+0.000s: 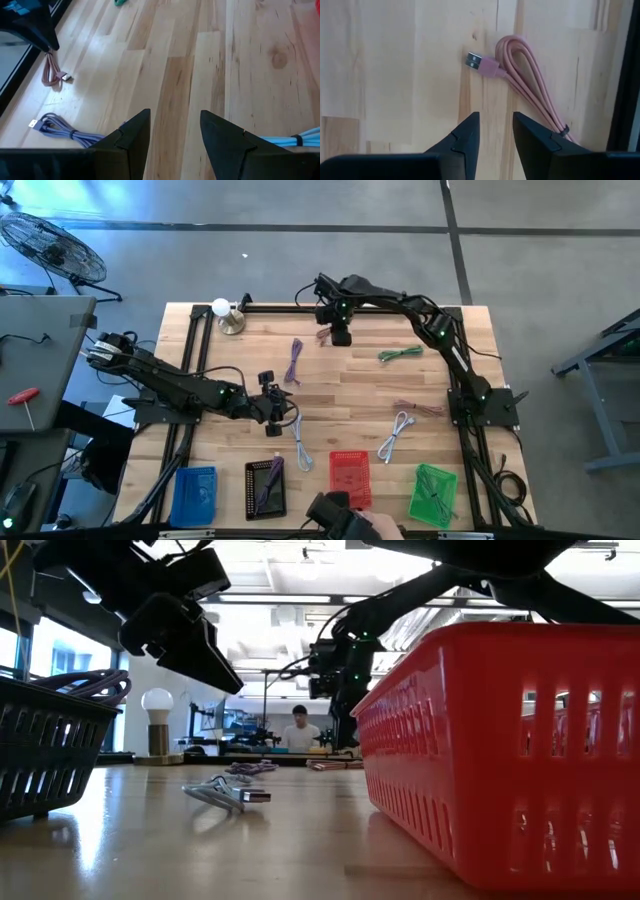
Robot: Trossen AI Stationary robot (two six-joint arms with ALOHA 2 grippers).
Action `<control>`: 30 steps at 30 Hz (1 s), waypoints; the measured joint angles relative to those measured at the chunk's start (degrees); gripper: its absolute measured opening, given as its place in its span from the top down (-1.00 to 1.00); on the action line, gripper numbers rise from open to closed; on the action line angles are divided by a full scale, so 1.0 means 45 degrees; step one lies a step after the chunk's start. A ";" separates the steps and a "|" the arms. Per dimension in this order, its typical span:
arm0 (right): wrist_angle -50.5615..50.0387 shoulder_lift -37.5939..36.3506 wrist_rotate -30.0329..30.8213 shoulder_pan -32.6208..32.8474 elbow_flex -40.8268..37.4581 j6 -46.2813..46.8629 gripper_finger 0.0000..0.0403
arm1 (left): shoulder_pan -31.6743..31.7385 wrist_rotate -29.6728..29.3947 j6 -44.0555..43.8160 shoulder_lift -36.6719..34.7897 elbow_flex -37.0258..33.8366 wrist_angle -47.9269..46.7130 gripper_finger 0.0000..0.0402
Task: Pick & Place USB Port
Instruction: Put the top pink charger cable into the red bin
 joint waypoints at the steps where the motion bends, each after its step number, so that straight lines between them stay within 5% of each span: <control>1: 0.0002 0.0000 0.0004 0.0041 0.0000 0.0007 0.50 | 0.0000 0.0000 -0.0005 0.0000 0.0000 0.0004 0.16; 15: 0.0204 0.0000 0.0439 0.0505 0.0000 0.0633 0.69 | 0.0000 0.0475 -0.0131 0.0000 0.0000 -0.0002 0.16; 30: -0.0142 -0.0019 0.0829 0.0657 -0.0005 0.1156 0.38 | 0.0000 0.0529 -0.0404 0.0000 0.0000 -0.0107 0.16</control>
